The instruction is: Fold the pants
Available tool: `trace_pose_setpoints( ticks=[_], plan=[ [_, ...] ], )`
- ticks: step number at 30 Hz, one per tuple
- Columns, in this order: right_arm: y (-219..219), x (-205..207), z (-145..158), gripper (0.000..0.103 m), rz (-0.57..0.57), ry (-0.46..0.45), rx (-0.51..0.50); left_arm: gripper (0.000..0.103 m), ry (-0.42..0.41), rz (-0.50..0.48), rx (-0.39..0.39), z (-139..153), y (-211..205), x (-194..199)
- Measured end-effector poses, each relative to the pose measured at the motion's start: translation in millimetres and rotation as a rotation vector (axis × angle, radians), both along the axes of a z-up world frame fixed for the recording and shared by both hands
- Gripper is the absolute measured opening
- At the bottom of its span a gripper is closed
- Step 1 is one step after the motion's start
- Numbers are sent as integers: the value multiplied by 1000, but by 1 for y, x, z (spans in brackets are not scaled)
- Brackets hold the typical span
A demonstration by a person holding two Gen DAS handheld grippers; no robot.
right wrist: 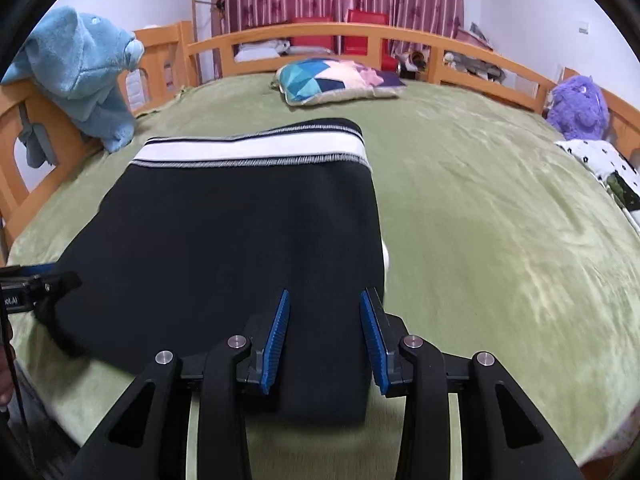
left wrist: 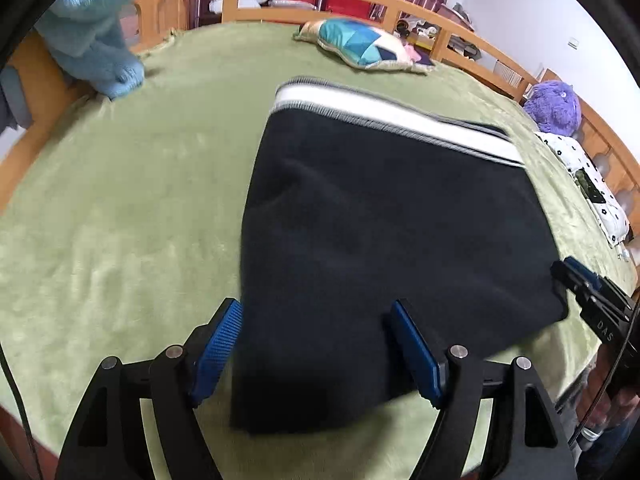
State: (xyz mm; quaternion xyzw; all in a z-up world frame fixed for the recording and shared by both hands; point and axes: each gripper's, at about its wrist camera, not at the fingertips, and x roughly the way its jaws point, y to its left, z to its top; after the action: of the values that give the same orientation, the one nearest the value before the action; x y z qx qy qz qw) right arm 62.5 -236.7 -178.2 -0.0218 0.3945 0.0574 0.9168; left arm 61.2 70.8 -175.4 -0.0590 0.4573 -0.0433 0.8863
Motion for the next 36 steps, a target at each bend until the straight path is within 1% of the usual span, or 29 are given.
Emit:
trace_pose_setpoints(
  ticks=[1, 4, 5, 6, 7, 9, 10, 11, 13, 16, 19, 20, 21, 24, 26, 30, 36],
  plan=[
    [0, -6, 8, 37, -3, 20, 9, 75, -22, -5, 5, 10, -3, -7],
    [0, -19, 30, 38, -40, 10, 13, 75, -92, -17, 6, 43, -14, -25],
    [1, -24, 43, 43, -44, -7, 19, 75, -118, -19, 7, 57, -19, -31],
    [2, -27, 53, 52, -47, -25, 24, 75, -135, -21, 9, 67, -22, -36],
    [2, -32, 65, 57, -56, -47, 26, 75, -156, -24, 10, 79, -26, -40],
    [1, -46, 94, 70, -75, -103, 44, 78, -199, -24, 12, 102, -33, -53],
    [-1, -49, 103, 73, -79, -116, 55, 81, -214, -24, 15, 110, -36, -58],
    [-1, -54, 114, 75, -84, -134, 67, 81, -230, -22, 19, 117, -38, -63],
    [-2, -67, 132, 78, -88, -156, 59, 87, -270, -2, 34, 131, -42, -77],
    [0, -81, 147, 78, -104, -166, 13, 89, -299, 22, 45, 143, -45, -92],
    [-3, -93, 157, 78, -115, -170, 2, 90, -292, 23, 40, 149, -48, -103],
    [-4, -96, 159, 84, -121, -174, -3, 90, -286, 24, 39, 151, -49, -107],
    [-6, -102, 162, 92, -129, -187, -5, 91, -284, 22, 39, 152, -50, -110],
    [-7, -116, 167, 99, -129, -224, -12, 95, -300, 25, 56, 158, -54, -118],
    [-9, -124, 168, 100, -127, -224, -10, 96, -314, 30, 76, 162, -58, -124],
    [-14, -134, 169, 100, -139, -213, 11, 96, -317, 21, 68, 166, -64, -132],
    [-16, -147, 174, 100, -151, -227, 8, 96, -336, 15, 85, 172, -71, -142]
  ],
)
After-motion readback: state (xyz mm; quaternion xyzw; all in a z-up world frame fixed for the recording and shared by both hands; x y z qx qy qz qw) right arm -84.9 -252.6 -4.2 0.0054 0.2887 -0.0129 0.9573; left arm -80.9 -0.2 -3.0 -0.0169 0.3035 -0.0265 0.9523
